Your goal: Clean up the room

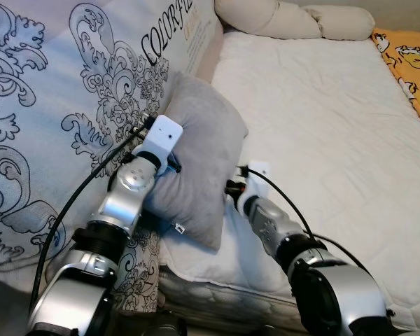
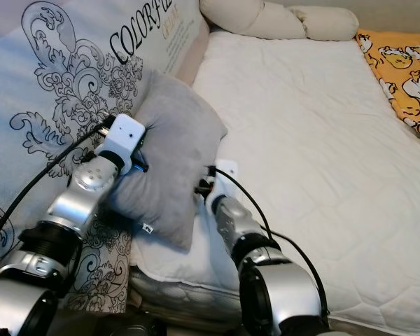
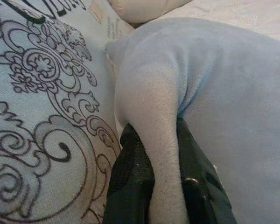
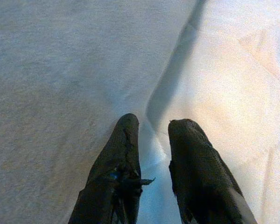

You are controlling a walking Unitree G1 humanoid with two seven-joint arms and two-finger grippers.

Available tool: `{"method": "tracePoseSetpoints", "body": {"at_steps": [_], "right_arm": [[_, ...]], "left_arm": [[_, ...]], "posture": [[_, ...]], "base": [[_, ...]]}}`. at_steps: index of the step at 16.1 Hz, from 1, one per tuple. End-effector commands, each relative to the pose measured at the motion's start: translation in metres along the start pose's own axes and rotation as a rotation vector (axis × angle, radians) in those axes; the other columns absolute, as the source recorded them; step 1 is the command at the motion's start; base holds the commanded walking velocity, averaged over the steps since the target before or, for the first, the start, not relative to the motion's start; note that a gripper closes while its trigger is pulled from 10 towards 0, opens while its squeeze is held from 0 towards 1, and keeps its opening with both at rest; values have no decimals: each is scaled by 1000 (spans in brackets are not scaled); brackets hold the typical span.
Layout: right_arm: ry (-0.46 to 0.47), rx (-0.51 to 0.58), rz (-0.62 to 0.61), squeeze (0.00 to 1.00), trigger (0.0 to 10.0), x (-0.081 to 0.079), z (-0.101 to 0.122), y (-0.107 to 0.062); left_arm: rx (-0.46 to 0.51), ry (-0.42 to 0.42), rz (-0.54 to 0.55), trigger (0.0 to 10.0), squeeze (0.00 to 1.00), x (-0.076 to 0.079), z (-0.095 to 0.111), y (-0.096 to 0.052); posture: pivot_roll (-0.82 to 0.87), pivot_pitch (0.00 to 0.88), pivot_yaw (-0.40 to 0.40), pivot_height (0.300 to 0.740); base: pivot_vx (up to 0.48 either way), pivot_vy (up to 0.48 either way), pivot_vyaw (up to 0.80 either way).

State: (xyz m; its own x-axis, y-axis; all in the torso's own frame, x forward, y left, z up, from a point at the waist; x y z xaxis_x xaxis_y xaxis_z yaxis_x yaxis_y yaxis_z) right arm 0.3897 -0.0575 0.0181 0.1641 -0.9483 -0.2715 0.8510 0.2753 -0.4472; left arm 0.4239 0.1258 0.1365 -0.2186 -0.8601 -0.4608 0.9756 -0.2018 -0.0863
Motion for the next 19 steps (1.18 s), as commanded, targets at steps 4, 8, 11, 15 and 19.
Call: {"method": "tracePoseSetpoints", "body": {"at_steps": [4,8,11,15,19], "right_arm": [[126,143,69,1000,10000,15,14,-8],[208,326,88,1000,10000,38,41,-22],[171,422,74,1000,10000,49,55,-38],[111,597,63,1000,10000,50,89,-80],[12,626,-4,27,10000,42,105,-118]], "left_arm": [[-40,-69,23,10000,75,-1,-11,-2],[134,-212,26,10000,1000,-11,20,-15],[222,-296,-28,10000,1000,-7,42,-24],[434,-414,60,10000,1000,-28,90,-48],[351,-522,-51,10000,0,-2,71,-72]], "posture": [[234,60,20,740],[158,0,20,740],[126,0,12,740],[70,0,18,740],[10,0,27,740]], "base": [[0,0,0],[0,0,0],[0,0,0],[0,0,0],[0,0,0]]}}
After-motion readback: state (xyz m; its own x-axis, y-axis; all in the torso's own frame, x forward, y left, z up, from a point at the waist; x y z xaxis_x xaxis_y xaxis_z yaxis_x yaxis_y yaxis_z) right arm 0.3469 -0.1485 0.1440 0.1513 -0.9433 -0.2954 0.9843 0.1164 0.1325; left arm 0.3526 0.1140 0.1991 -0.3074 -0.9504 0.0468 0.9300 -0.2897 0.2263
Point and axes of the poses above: a point about 5 cm out from each wrist's last joint towards the gripper, its own y axis pointing out of the wrist towards the gripper, its own z axis along the axis of the wrist's last joint, x = y × z, the point moved 6 cm from there along y, pointing out of the wrist towards the gripper, and after that the axes turned 3 degrees about -y, right-handed, at the moved point
